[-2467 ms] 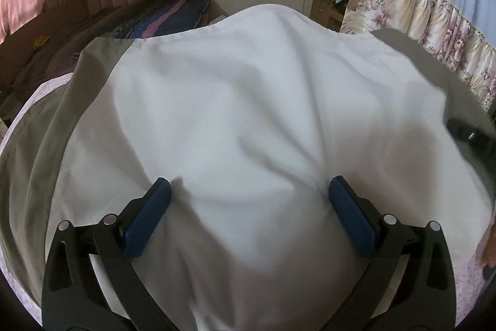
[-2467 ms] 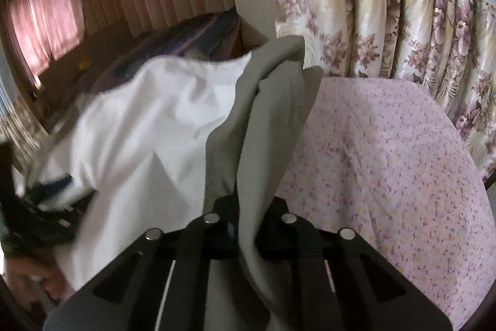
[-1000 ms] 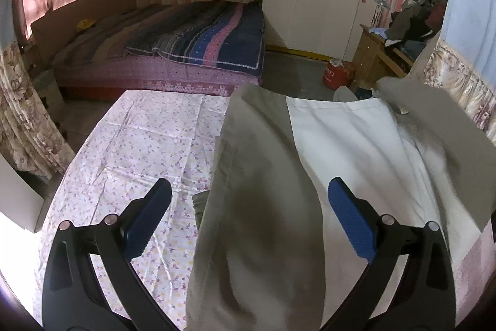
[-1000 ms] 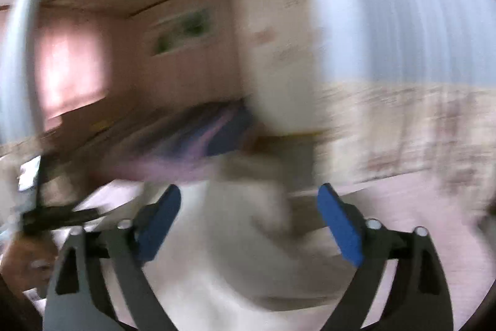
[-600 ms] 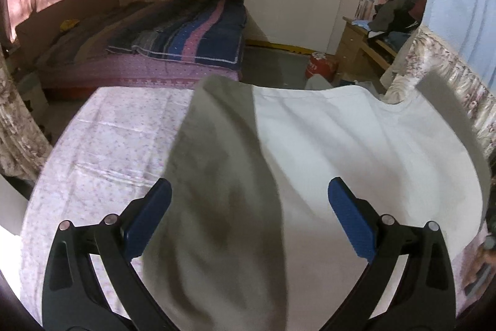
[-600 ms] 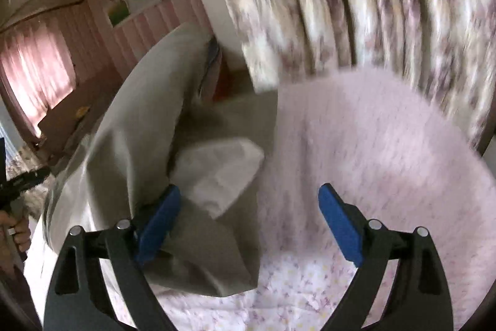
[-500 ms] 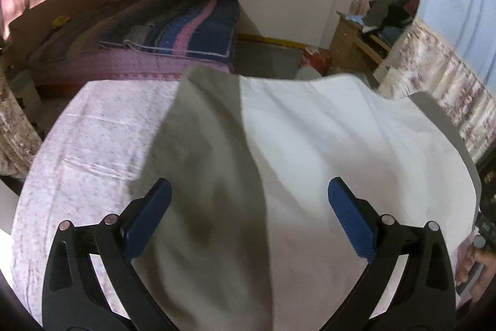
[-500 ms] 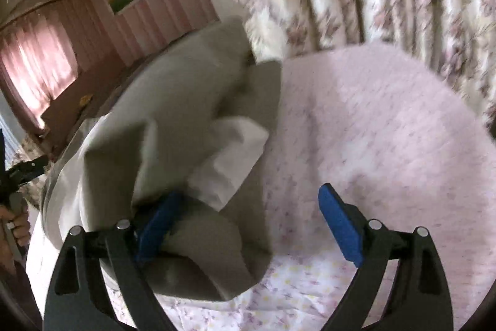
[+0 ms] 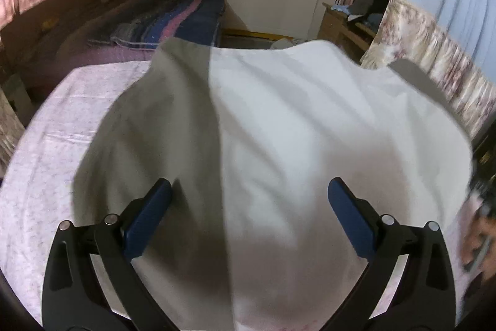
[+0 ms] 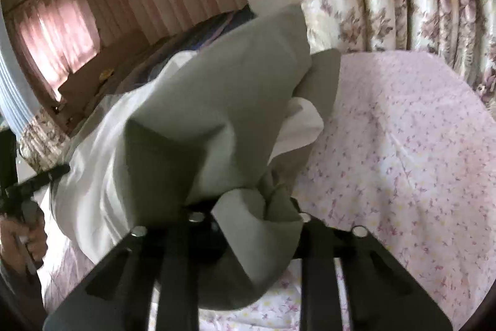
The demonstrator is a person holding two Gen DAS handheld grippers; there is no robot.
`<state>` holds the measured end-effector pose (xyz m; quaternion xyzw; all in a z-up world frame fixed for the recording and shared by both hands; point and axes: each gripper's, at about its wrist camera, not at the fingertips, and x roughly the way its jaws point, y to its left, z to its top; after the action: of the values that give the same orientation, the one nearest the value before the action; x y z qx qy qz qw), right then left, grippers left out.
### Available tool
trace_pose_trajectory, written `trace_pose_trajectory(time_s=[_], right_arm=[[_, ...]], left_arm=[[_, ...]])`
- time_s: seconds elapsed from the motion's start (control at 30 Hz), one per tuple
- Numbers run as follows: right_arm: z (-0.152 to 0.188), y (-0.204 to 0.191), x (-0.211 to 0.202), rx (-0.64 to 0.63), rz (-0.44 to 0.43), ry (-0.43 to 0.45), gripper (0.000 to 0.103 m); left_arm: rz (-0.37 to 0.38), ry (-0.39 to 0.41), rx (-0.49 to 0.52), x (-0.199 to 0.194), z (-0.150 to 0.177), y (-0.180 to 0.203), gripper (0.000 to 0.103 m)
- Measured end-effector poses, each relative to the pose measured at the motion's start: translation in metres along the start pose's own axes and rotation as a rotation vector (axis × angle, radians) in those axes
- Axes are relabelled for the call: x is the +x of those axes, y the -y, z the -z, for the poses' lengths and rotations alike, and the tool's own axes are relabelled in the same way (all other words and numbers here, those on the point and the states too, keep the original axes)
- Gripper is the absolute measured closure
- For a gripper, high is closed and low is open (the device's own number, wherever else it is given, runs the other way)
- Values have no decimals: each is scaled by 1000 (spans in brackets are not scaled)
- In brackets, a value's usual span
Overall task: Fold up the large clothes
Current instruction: 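Fold the held jacket side over the body with the right gripper, then grasp the other jacket side with the left gripper and lift it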
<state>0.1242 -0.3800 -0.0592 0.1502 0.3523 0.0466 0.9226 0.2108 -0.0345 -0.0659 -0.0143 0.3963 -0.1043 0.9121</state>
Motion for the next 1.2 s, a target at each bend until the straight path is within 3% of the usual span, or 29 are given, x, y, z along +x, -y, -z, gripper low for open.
trace_pose_trajectory(time_s=[0.17,0.3,0.4,0.53,0.63,0.7,0.77,0.87,0.93,1.0,1.1,1.13,1.2], right_arm=[[-28,-45,-46,-23,-70,151,91],[-51,-115,-59,-98,-196,215,91],[-55,-169,-53,-146,-288,222,91],[-42,-239,-16,-216,-337,168,91],[-16,-276,27,-297,-281,86,91],[8,-290,59,-334,-223,20,91],[28,-298,77,-401,-140,13,89],[43,-305,77,-488,-64,59,79],[39,-305,71,-505,-44,79,56],[34,-302,43,-476,-69,114,44],[25,-283,-23,-375,-107,242,30],[23,-277,-38,-359,-106,279,21],[16,-255,-76,-343,-60,378,15]], left_arm=[[-94,-13,-14,-3,5,-30,3],[-68,-13,-80,-7,3,-56,3],[-86,32,-90,-25,-1,-67,3],[-127,127,-164,-59,-12,-94,3],[-173,167,-241,-78,-13,-126,3],[-179,141,-276,-74,-10,-145,3],[-172,112,-298,-67,-5,-158,3],[-167,90,-316,-60,0,-165,3],[-170,91,-311,-59,2,-163,3],[-161,100,-298,-60,0,-157,3],[-135,111,-283,-64,-4,-147,3],[-109,123,-283,-68,-6,-142,3],[-68,143,-274,-78,-10,-130,3]])
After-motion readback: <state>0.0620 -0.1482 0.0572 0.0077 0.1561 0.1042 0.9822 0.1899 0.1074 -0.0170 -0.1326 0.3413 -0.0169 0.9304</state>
